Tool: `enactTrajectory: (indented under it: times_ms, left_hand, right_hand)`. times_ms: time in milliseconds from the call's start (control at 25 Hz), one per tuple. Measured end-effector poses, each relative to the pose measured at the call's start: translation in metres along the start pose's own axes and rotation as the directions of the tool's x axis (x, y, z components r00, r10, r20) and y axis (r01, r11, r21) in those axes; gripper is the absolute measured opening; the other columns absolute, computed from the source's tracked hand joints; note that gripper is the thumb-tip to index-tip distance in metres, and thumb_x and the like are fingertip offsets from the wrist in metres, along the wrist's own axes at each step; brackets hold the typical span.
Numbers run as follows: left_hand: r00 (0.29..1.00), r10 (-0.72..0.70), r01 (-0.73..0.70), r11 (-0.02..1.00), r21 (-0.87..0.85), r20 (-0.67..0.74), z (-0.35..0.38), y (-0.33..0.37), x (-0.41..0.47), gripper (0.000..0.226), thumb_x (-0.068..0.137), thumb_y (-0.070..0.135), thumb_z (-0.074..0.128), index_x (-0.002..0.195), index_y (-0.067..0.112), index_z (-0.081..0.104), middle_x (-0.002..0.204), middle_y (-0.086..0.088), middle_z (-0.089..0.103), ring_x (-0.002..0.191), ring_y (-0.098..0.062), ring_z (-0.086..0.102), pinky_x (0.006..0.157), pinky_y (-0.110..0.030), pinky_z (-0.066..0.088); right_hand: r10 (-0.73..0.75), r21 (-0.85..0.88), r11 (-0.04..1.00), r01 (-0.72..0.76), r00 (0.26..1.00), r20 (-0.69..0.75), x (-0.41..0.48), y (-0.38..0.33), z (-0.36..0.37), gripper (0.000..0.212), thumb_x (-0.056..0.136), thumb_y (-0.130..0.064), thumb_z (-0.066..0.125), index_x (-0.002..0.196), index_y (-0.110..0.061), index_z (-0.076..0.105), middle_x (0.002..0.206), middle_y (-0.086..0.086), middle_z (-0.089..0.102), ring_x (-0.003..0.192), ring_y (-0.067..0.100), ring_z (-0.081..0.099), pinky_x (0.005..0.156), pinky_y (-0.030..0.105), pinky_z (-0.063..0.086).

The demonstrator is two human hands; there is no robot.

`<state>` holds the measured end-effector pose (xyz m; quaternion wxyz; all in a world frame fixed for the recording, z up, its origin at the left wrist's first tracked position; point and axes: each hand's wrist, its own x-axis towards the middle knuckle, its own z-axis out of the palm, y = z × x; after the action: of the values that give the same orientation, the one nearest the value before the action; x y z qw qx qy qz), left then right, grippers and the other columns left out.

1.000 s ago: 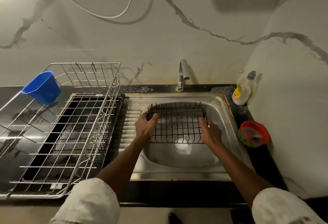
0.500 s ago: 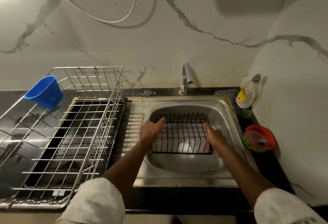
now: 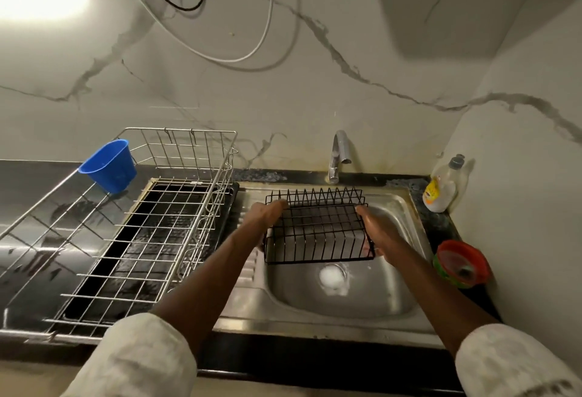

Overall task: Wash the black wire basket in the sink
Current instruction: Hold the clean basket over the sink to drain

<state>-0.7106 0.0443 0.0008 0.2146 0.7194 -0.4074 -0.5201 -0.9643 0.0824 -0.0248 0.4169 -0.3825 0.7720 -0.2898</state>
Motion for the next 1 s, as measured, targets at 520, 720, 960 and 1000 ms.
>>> enactTrajectory:
  times_ms: [520, 720, 960, 1000]
  left_hand:
    - [0.997, 0.036, -0.022, 0.979, -0.204, 0.063, -0.095, 0.032, -0.098, 0.086, 0.067, 0.056, 0.078, 0.136, 0.016, 0.048, 0.133, -0.028, 0.054, 0.107, -0.053, 0.06, 0.079, -0.073, 0.049]
    - [0.997, 0.078, -0.073, 0.966, -0.248, 0.01, -0.143, 0.024, -0.144, 0.082, 0.079, 0.057, 0.074, 0.142, 0.014, 0.043, 0.132, -0.028, 0.053, 0.096, -0.045, 0.064, 0.075, -0.058, 0.059]
    - [0.985, 0.011, -0.078, 0.922, -0.379, -0.175, -0.208, -0.002, -0.17, 0.09, 0.078, 0.052, 0.079, 0.146, 0.012, 0.037, 0.127, -0.036, 0.05, 0.094, -0.05, 0.062, 0.074, -0.058, 0.058]
    - [0.98, -0.01, -0.07, 0.918, -0.391, -0.197, -0.219, -0.006, -0.17, 0.092, 0.076, 0.053, 0.079, 0.147, 0.013, 0.036, 0.131, -0.039, 0.048, 0.101, -0.053, 0.061, 0.072, -0.058, 0.059]
  right_hand:
    - [-0.196, 0.088, 0.977, 0.193, 0.98, 0.025, -0.038, -0.122, -0.019, 0.092, 0.063, -0.076, 0.062, 0.127, -0.01, 0.059, 0.11, 0.015, 0.068, 0.082, 0.033, 0.071, 0.06, 0.037, 0.058]
    - [-0.324, 0.051, 0.946, 0.321, 0.94, 0.102, -0.064, -0.182, 0.001, 0.074, 0.072, -0.07, 0.064, 0.118, -0.012, 0.065, 0.104, 0.013, 0.068, 0.094, 0.034, 0.065, 0.084, 0.044, 0.054]
    - [-0.442, 0.04, 0.893, 0.449, 0.855, 0.271, -0.092, -0.25, 0.065, 0.057, 0.073, -0.062, 0.069, 0.1, -0.012, 0.073, 0.103, 0.013, 0.071, 0.071, 0.032, 0.07, 0.066, 0.046, 0.059]
    - [-0.453, 0.044, 0.885, 0.463, 0.837, 0.306, -0.093, -0.259, 0.077, 0.056, 0.073, -0.062, 0.07, 0.1, -0.012, 0.073, 0.103, 0.014, 0.071, 0.069, 0.034, 0.07, 0.066, 0.048, 0.059]
